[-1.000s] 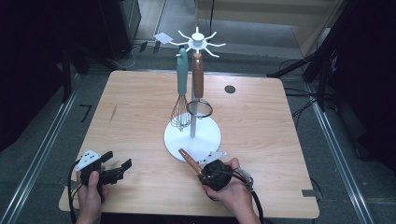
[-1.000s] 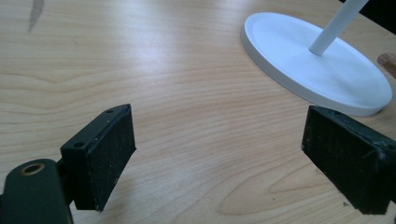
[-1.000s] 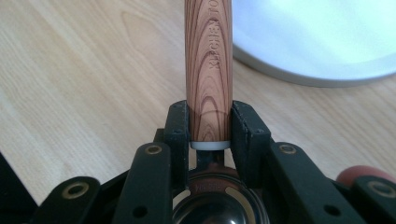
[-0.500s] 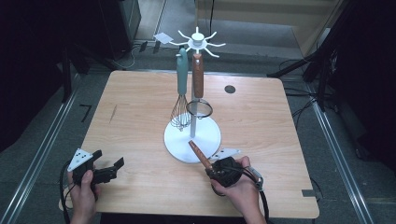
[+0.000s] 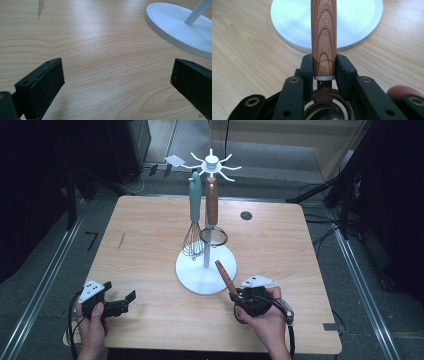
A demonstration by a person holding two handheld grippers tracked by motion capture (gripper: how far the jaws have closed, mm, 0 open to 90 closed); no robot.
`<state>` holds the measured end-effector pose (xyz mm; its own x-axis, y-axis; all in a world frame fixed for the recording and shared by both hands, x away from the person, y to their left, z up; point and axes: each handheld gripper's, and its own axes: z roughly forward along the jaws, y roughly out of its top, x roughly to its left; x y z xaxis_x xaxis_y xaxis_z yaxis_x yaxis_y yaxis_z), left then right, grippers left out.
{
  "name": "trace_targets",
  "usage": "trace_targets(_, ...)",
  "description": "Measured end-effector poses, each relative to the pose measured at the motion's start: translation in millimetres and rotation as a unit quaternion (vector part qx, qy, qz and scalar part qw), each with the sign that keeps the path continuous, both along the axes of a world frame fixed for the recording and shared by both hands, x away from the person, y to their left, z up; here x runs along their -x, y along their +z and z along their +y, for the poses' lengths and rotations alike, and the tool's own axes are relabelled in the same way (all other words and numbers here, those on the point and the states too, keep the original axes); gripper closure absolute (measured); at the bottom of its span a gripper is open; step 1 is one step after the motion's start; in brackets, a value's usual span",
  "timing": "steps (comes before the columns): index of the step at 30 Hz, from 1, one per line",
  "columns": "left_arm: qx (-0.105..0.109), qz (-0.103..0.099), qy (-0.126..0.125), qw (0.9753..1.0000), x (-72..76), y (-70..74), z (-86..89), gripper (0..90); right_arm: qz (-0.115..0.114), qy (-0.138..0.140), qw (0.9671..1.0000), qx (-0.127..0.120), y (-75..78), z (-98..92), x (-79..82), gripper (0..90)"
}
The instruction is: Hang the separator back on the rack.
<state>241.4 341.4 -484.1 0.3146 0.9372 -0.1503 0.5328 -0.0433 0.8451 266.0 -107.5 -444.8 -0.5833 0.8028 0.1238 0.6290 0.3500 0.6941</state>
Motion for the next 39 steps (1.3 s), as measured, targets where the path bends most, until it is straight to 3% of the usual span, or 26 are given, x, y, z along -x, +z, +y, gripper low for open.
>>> trace_targets(11,0.013,0.003,0.007,0.9999,0.5,-0.4,2.0,0.0,-0.037,-0.032,0.9985,-0.027,5.8,-19.0,0.8,71.3)
trace_targets(25,0.011,0.007,0.005,0.9999,-0.3,-0.4,0.9,0.0,-0.069,-0.052,0.9954,-0.042,16.7,-24.1,-0.2,71.3)
trace_targets(39,0.008,0.007,0.004,0.9999,-0.1,-0.4,-0.2,0.0,-0.104,-0.073,0.9900,-0.060,34.2,-35.6,0.1,71.4)
